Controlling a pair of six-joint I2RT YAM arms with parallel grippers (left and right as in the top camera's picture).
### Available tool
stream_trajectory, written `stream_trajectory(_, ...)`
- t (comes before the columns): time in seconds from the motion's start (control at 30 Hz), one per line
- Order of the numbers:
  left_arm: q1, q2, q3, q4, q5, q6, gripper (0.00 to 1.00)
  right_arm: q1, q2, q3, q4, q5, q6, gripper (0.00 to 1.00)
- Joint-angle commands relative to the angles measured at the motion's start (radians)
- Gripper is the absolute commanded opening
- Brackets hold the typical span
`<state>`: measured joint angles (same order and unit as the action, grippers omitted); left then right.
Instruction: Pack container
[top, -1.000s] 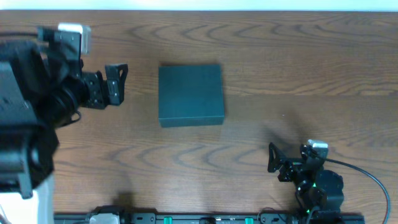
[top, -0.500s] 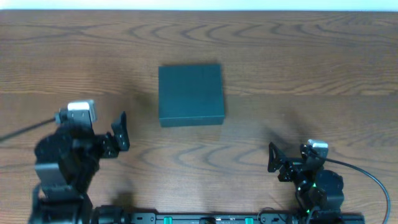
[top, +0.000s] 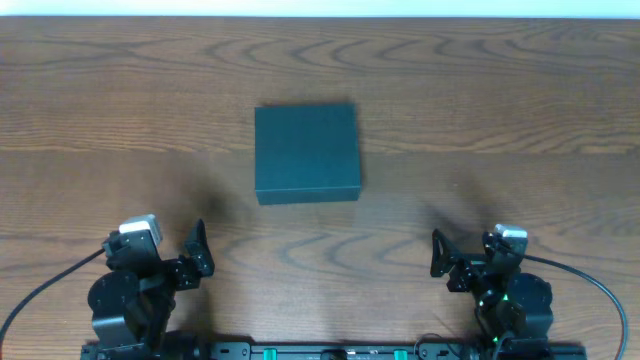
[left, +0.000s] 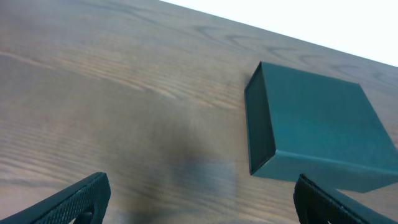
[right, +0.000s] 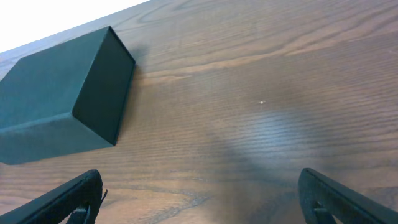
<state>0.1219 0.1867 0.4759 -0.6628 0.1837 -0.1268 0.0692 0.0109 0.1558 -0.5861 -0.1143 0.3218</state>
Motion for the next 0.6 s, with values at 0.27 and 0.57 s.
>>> stream_trajectory(0.27,0.005,-0.013,-0.124,0.068,0.01,-0.02,0.95,0.0,-0.005,-0.003,-0.001,0.013,-0.004,0.99)
stream_trajectory(0.57,0.004,-0.039,-0.262,0.253,0.01,-0.038,0.95,0.0,-0.005,-0.003,-0.001,0.013,-0.004,0.99)
